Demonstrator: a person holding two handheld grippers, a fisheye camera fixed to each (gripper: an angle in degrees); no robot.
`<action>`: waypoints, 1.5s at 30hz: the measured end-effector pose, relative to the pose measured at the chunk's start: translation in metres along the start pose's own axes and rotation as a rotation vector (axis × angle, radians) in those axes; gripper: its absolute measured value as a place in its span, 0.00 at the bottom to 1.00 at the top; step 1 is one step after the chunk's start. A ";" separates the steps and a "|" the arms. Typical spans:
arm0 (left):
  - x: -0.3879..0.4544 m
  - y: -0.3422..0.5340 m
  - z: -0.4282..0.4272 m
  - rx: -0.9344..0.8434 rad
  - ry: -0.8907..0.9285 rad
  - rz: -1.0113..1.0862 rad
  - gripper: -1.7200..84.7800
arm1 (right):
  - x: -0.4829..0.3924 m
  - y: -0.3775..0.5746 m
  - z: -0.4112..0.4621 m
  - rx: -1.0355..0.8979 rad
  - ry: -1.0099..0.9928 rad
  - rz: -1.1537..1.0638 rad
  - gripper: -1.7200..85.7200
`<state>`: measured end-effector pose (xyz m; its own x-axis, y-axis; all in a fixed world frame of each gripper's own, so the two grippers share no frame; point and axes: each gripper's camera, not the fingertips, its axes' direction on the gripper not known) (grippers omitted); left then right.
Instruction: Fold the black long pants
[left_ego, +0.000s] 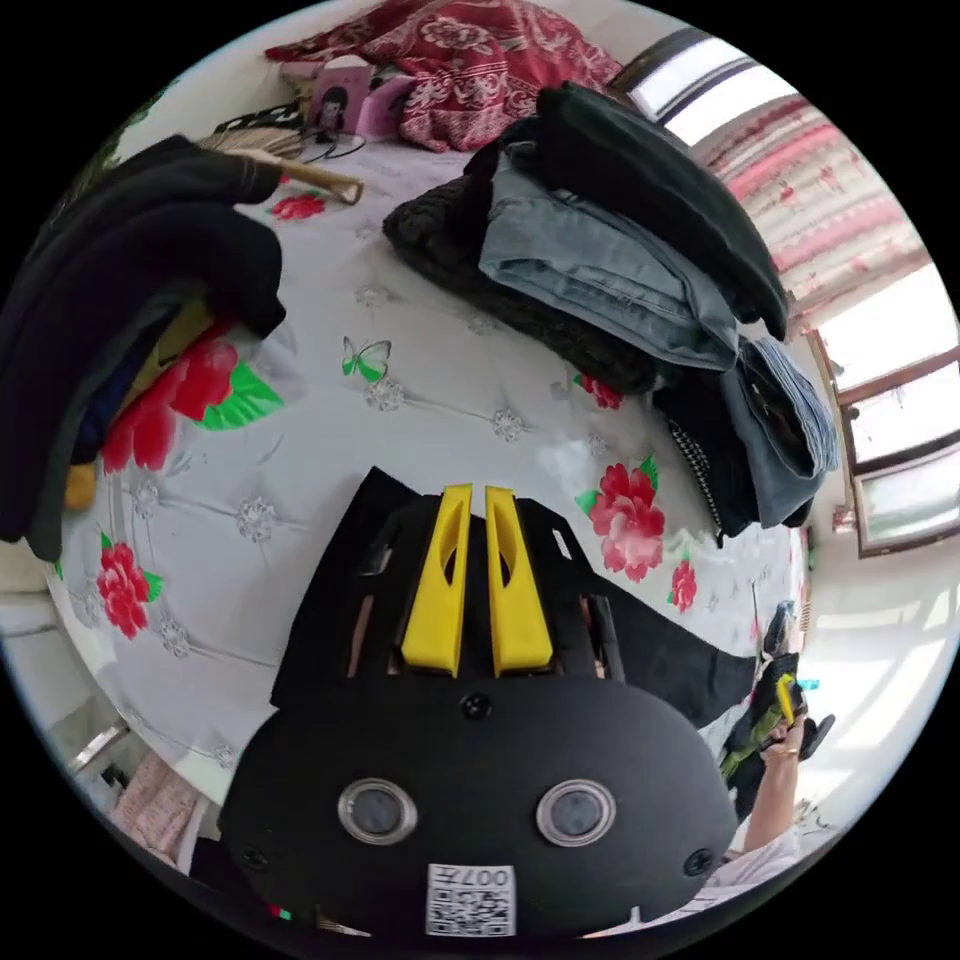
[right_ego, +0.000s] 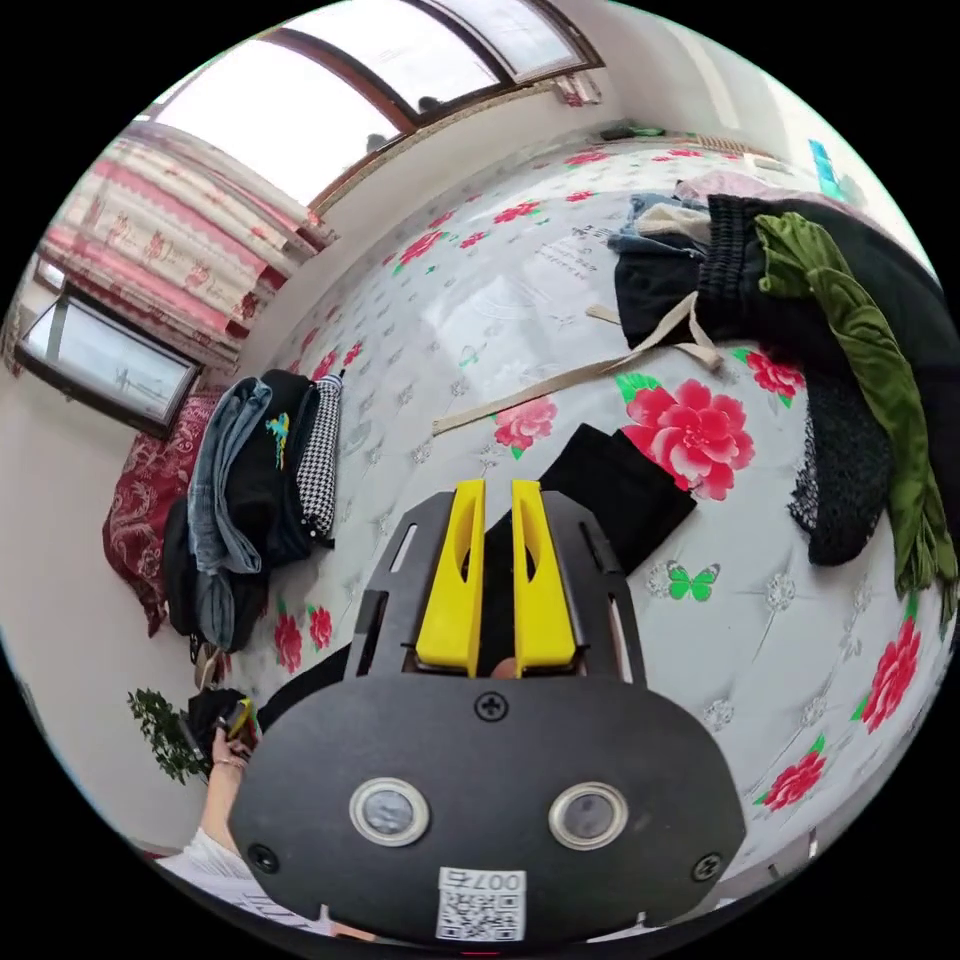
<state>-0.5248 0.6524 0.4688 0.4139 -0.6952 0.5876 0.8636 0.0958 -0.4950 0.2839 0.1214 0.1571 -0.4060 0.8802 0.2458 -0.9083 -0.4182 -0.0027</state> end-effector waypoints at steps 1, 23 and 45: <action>0.014 0.006 -0.004 0.016 -0.014 0.075 0.05 | -0.006 0.003 0.010 -0.003 -0.023 -0.070 0.05; 0.101 0.207 0.072 -0.286 -0.599 0.866 0.01 | 0.099 0.139 0.121 -0.300 0.215 -0.404 0.02; 0.095 0.236 0.025 -0.135 -0.199 0.659 0.01 | -0.197 0.443 0.284 -0.943 -0.460 -1.041 0.04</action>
<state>-0.2747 0.6266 0.4240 0.8951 -0.3774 0.2373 0.3765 0.3546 -0.8559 -0.0106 -0.3008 0.3829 0.3576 0.4636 0.8107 -0.5660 0.7981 -0.2067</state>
